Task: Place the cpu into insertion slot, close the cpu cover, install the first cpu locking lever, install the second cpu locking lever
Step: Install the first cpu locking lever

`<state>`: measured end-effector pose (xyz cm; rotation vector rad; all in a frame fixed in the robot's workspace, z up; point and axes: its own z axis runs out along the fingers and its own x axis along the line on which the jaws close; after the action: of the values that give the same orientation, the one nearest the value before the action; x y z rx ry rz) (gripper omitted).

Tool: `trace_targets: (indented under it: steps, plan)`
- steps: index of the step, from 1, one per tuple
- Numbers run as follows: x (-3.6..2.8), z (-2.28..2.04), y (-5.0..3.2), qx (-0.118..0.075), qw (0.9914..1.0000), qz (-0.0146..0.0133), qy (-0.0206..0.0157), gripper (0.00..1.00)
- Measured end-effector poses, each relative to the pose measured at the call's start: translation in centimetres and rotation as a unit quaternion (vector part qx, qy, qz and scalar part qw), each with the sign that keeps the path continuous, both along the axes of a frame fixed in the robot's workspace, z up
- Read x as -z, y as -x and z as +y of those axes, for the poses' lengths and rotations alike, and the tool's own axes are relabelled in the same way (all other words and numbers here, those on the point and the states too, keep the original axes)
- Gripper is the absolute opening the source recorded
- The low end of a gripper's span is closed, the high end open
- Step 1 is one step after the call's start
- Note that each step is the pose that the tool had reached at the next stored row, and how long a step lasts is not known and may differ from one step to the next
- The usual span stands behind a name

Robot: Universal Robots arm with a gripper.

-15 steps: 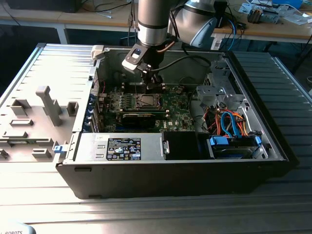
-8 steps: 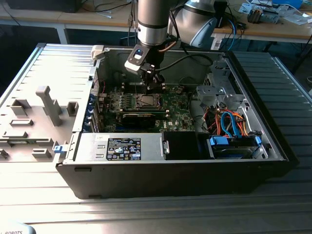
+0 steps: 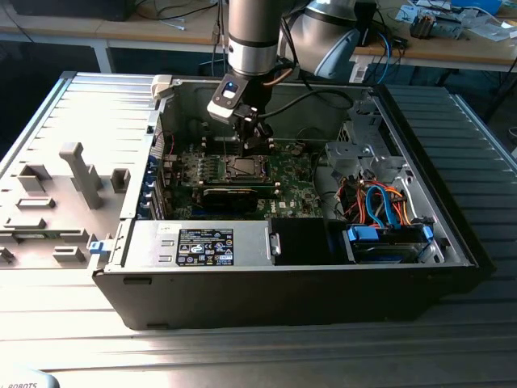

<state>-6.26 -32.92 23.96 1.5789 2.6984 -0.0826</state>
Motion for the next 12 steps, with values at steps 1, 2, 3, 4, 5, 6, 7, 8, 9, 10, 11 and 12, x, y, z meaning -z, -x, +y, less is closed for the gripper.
trace_targets:
  steps: [1,2,3,4,5,6,7,8,9,10,11,12]
  plan:
    - [0.0,0.0,0.0,-0.001,1.0,0.0,0.0,0.11]
    - [0.0,0.0,0.0,-0.002,1.0,0.0,0.0001,0.11]
    - [0.0,0.0,0.0,-0.005,0.99999,0.0,0.0001,0.11]
    - [0.0,0.0,0.0,-0.007,0.99997,0.0,0.0001,0.11]
    - [0.0,0.0,0.0,-0.012,0.99993,0.0,0.0001,0.11]
    - [0.0,0.0,0.0,-0.016,0.99988,0.0,0.0001,0.11]
    - [0.0,0.0,0.0,-0.018,0.99984,0.0,0.0001,0.11]
    - [0.0,0.0,0.0,-0.023,0.99975,0.0,0.0001,0.11]
    - [0.0,0.0,0.0,-0.025,0.99968,0.0,0.0001,0.11]
    - [0.0,0.0,0.0,-0.027,0.99963,0.0,0.0001,0.11]
    - [0.0,0.0,0.0,-0.031,0.99953,0.0,0.0,0.11]
    - [0.0,0.0,0.0,-0.035,0.9994,0.0,0.0001,0.11]
